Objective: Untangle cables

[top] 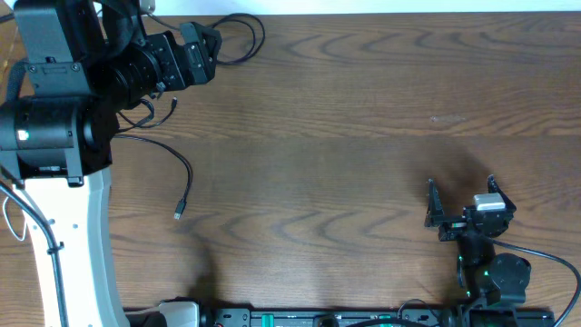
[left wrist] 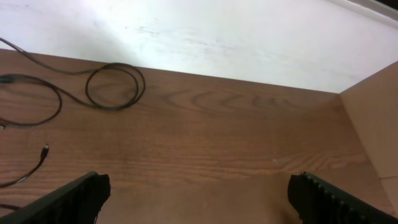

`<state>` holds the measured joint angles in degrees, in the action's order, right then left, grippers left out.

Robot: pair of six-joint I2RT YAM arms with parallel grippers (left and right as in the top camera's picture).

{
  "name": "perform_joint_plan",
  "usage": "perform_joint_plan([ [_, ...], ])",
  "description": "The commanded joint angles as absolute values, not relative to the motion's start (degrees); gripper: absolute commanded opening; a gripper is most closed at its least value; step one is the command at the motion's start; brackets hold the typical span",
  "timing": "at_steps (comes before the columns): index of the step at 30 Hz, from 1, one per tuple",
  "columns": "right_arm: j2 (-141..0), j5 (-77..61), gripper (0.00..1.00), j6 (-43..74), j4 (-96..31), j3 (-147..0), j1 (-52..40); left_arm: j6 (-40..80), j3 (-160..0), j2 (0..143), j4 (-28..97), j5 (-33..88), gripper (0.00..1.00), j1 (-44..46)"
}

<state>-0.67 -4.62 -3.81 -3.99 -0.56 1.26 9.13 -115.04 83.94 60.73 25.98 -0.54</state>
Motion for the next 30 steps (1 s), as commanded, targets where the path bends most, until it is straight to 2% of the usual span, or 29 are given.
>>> perform_joint_plan([
  [1,-0.3,-4.0,0.99,-4.4,-4.1,-0.3,0.6,8.6,-115.4,84.2,60.8,25.7,0.97,-0.5],
  [18,-0.3,-4.0,0.99,-4.4,-4.1,-0.3,0.6,8.6,-115.4,84.2,61.1,25.7,0.97,-0.5],
  [23,-0.3,-4.0,0.99,-4.4,-4.1,-0.3,0.6,8.5,-114.9,84.2,67.1,22.9,0.97,-0.3],
  [27,-0.3,-4.0,0.99,-4.4,-4.1,-0.3,0.6,5.8,-109.5,84.1,67.6,15.0,0.97,2.5],
  [30,-0.3,-4.0,0.99,-4.4,-4.1,-0.3,0.6,1.1,-102.5,82.6,65.0,14.7,0.97,4.7],
])
